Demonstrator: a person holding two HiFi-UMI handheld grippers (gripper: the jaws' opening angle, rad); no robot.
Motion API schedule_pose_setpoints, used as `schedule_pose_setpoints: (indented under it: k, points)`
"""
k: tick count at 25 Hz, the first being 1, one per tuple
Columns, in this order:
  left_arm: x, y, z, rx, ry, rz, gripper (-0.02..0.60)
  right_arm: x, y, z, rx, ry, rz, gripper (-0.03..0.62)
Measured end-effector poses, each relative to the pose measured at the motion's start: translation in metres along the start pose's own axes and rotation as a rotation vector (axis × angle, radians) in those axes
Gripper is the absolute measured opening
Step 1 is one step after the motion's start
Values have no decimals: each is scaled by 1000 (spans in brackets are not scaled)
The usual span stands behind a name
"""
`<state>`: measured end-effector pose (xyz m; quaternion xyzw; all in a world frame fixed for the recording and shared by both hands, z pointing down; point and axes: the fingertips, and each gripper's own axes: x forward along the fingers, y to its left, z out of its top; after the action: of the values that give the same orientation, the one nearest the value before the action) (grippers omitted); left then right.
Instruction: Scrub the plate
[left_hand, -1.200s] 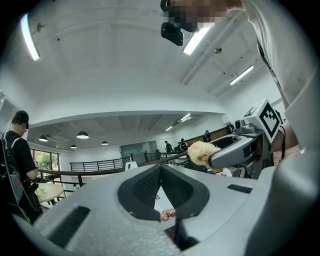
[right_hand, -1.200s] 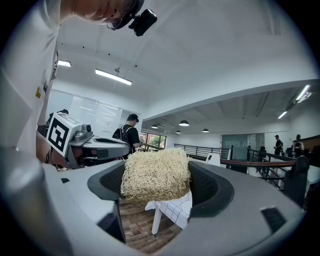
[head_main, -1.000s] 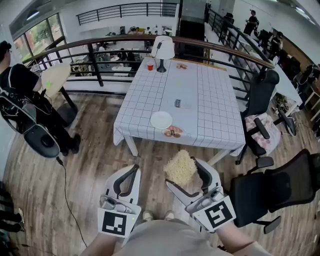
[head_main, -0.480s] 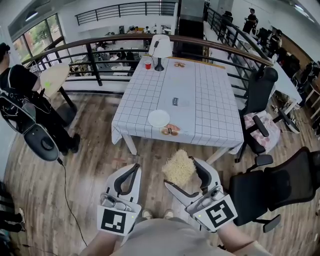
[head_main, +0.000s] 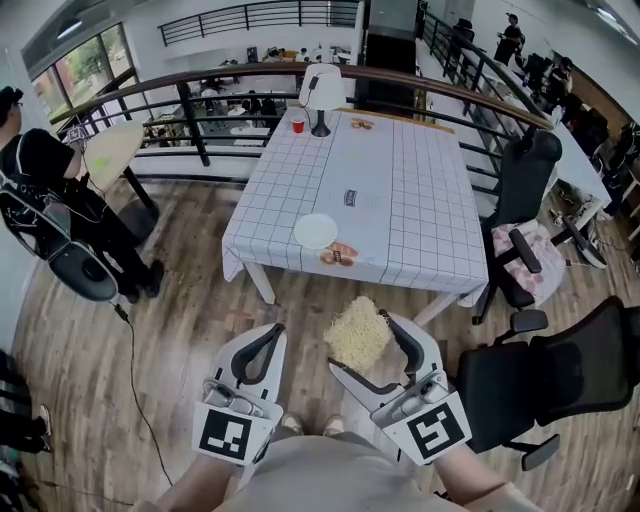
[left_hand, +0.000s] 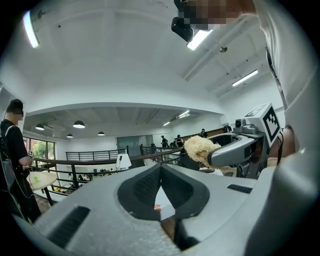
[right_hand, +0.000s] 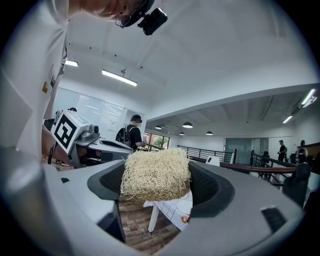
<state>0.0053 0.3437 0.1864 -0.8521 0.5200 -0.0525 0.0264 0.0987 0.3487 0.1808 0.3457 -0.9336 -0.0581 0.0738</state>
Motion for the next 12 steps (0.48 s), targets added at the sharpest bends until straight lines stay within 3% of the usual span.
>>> schedule_pose_setpoints:
  k: [12]
  points:
    - [-3,-23,11,61,-6,49,12,-23,-8,-13,33,-19,16,376]
